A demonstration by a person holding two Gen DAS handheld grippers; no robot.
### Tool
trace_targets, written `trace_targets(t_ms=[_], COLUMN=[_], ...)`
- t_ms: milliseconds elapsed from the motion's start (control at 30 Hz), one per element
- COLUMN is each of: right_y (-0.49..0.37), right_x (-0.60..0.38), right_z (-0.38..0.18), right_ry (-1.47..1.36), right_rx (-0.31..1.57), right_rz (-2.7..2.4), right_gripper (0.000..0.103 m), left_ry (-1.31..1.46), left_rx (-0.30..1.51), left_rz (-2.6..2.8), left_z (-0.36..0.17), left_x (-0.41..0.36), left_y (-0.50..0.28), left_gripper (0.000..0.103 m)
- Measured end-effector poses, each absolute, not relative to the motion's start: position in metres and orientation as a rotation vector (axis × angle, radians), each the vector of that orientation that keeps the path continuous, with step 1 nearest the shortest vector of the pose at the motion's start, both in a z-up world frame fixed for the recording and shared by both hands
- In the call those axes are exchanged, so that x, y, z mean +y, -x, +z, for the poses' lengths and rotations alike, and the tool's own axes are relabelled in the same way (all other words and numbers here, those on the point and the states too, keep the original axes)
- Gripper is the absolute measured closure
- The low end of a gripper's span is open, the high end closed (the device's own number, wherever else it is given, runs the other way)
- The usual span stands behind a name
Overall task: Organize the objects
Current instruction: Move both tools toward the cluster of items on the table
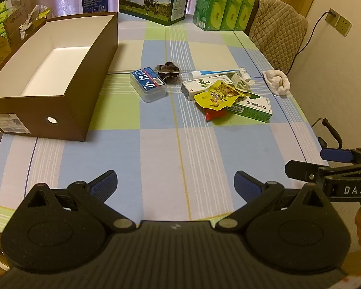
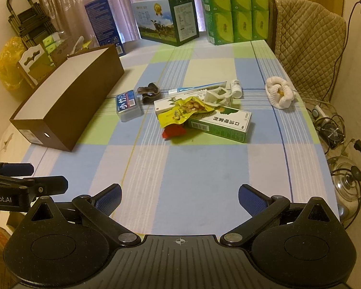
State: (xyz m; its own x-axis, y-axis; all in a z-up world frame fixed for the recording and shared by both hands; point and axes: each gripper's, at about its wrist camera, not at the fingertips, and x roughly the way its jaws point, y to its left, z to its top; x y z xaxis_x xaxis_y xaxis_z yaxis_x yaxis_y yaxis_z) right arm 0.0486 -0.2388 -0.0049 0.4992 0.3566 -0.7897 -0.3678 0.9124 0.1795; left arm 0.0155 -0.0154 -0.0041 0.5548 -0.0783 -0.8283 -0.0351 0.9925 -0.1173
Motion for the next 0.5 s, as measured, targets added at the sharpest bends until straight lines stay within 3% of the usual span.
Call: trace_targets(t_ms=[500], right_y=[-0.063], right_x=[-0.245], right_z=[-0.009], right_ry=[0.026], right_rx=[0.96], right_rz=[0.467], right_gripper=[0.002], left_ry=[0.129], left_rx=[0.995], left_rz=[-0.01], left_z=[-0.006], left_x=[-0.022], left_y=[-0.026], left_gripper=[0.001])
